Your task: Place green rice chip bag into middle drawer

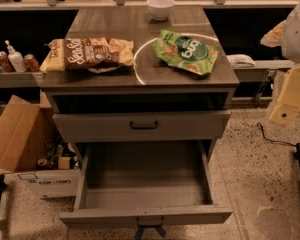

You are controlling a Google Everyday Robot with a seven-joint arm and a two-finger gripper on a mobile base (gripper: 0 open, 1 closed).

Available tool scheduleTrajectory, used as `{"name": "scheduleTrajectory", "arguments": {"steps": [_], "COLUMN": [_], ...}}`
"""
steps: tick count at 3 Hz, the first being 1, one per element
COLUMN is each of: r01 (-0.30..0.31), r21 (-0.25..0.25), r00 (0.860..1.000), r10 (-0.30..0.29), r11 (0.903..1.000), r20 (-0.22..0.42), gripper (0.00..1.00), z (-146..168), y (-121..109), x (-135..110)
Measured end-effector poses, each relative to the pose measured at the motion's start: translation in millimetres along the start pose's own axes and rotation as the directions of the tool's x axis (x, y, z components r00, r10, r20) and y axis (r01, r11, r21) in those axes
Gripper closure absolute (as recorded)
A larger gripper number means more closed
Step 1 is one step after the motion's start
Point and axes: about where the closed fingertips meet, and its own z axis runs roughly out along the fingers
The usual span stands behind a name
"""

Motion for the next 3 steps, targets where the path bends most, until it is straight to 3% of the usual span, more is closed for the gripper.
{"name": "scheduleTrajectory", "arguments": {"steps": [1,2,3], "r01": [0.0,-0.034,-0.07], "r21": [0.0,0.043,0.096], "r00": [1.0,0.999,0.986], "r10": [0.0,0.032,0.054], "r11": [1.0,0.9985,0.9929], "r20": [0.0,0.043,0.16], "gripper": [0.0,0.0,0.0], "z": [0.1,14.8,47.3], "y": [-0.1,-23.2,-79.8], "x": [0.0,6.8,12.9]}}
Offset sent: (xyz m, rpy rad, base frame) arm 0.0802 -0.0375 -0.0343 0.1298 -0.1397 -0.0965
